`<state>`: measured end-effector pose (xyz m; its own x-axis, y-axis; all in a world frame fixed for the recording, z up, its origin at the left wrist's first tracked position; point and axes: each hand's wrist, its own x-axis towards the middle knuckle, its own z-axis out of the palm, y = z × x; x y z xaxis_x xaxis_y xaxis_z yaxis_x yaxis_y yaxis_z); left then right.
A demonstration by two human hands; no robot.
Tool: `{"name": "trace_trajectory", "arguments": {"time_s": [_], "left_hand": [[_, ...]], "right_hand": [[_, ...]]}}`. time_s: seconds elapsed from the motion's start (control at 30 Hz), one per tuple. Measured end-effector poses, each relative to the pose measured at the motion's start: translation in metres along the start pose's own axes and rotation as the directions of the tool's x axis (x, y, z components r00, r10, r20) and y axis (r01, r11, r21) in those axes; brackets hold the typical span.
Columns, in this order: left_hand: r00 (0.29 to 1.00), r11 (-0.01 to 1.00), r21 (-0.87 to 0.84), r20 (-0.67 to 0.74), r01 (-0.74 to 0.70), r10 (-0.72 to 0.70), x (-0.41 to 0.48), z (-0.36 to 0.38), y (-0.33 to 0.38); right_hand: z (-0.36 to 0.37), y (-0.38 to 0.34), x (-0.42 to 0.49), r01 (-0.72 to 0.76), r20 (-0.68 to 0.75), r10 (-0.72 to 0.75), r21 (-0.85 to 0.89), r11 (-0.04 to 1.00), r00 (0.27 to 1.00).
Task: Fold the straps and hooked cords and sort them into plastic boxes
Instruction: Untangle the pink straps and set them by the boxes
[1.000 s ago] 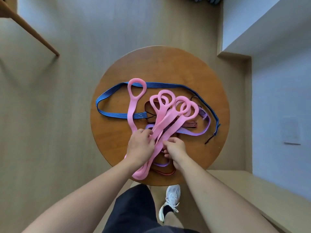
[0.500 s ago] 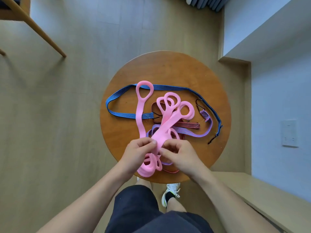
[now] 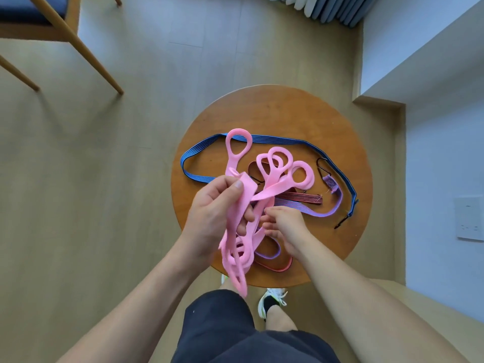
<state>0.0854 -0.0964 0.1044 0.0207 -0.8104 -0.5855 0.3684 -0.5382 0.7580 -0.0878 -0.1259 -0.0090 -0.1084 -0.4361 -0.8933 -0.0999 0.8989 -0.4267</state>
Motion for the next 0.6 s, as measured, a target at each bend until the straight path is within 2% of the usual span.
{"name": "trace_trajectory", "arguments": {"time_s": [0.07,0.13,0.23,0.37,0.5,0.57,0.6], "left_hand": [[0.998,1.000,-0.006,-0.057,-0.019,0.019,0.000,-0.004,0.003],[0.991,0.998,0.060,-0.129,-0.010,0.017,0.003,-0.009,0.000],[0.977,0.990,0.137,-0.214,0.023,0.007,0.009,-0.017,-0.011],[0.961,0.966,0.258,-0.271,0.011,0.062,0.012,-0.025,-0.023],[0.944,0.930,0.366,-0.316,0.027,0.097,0.015,-0.025,-0.028],[0.933,0.908,0.418,-0.337,0.029,0.126,0.014,-0.025,-0.030],[0.926,0.894,0.446,-0.348,0.026,0.147,0.013,-0.026,-0.030]], "right_hand": [[0.011,0.002,0.015,-0.053,-0.033,0.055,0.045,0.998,0.998],[0.023,0.002,0.028,-0.071,-0.064,0.077,0.084,0.994,0.995],[0.038,-0.004,0.041,-0.056,-0.171,0.081,0.143,0.988,0.982],[0.052,-0.016,0.046,-0.009,-0.263,0.050,0.152,0.988,0.964],[0.047,-0.026,0.049,-0.098,-0.219,0.144,0.207,0.973,0.965],[0.042,-0.028,0.043,-0.072,-0.201,0.117,0.218,0.973,0.973],[0.039,-0.029,0.036,-0.019,-0.199,0.055,0.179,0.984,0.978]]}}
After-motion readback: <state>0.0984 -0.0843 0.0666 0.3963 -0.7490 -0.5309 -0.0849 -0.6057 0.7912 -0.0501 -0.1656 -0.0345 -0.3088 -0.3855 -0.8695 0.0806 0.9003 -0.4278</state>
